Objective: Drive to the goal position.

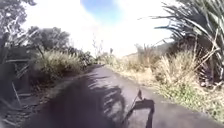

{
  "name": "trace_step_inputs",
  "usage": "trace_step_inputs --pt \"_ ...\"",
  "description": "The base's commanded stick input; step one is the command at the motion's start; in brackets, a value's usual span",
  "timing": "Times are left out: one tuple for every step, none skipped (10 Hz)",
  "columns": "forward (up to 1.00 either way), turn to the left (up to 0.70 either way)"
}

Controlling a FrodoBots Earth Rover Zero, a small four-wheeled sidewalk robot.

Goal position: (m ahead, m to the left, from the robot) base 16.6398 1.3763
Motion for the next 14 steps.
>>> trace_step_inputs --pt "0.85 0.0" --pt "0.85 0.0" --pt "0.85 0.0" --pt "0.85 0.0" --pt "0.85 0.0" --pt "0.85 0.0" --pt "0.85 0.0" --pt "0.85 0.0" --pt "0.85 0.0" --pt "0.85 0.0" --pt "0.85 0.0" --pt "0.85 0.0" --pt "0.85 -0.2" --pt "0.85 -0.34"
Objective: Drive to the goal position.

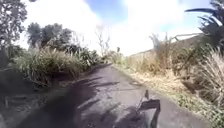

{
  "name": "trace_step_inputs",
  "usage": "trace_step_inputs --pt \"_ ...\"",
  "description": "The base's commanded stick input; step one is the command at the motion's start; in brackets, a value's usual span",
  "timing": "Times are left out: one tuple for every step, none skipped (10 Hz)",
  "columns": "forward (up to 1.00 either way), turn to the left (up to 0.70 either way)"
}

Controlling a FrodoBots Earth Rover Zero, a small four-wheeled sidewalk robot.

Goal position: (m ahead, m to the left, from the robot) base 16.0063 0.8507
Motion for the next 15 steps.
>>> trace_step_inputs --pt "0.85 -0.34" --pt "0.85 -0.32" --pt "0.85 -0.28" --pt "0.85 0.0" --pt "0.85 0.0" --pt "0.85 0.0" --pt "0.85 0.0" --pt "0.85 0.0" --pt "0.85 0.0" --pt "0.85 0.0" --pt "0.85 0.0" --pt "0.85 0.0" --pt "0.85 0.0" --pt "0.85 0.0" --pt "0.85 0.0"
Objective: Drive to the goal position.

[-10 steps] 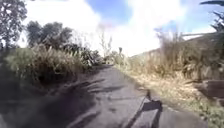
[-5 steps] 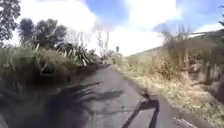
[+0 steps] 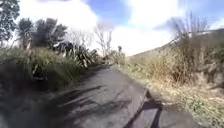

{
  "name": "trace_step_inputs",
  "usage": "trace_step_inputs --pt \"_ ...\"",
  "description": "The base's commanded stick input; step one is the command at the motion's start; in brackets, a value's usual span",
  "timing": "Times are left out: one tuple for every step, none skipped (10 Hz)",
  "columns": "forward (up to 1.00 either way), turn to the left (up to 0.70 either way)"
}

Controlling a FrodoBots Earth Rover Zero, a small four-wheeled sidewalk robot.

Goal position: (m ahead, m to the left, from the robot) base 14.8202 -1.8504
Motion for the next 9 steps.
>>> trace_step_inputs --pt "0.85 0.0" --pt "0.85 0.0" --pt "0.85 0.0" --pt "0.85 0.0" --pt "0.85 0.0" --pt "0.85 0.0" --pt "0.85 -0.01" --pt "0.85 -0.09" --pt "0.85 -0.34"
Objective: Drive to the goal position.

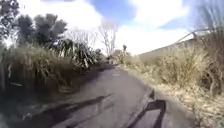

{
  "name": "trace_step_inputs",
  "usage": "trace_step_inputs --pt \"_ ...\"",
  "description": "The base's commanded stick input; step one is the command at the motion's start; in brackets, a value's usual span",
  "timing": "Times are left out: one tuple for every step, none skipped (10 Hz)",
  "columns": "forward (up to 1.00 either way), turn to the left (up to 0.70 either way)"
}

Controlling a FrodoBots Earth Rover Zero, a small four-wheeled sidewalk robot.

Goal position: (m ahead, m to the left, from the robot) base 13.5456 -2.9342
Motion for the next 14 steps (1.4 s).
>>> trace_step_inputs --pt "0.85 -0.34" --pt "0.85 -0.13" --pt "0.85 0.0" --pt "0.85 0.0" --pt "0.85 0.0" --pt "0.85 0.0" --pt "0.85 0.0" --pt "0.85 0.0" --pt "0.85 0.0" --pt "0.85 0.0" --pt "0.85 0.0" --pt "0.85 0.0" --pt "0.85 0.0" --pt "0.85 0.0"
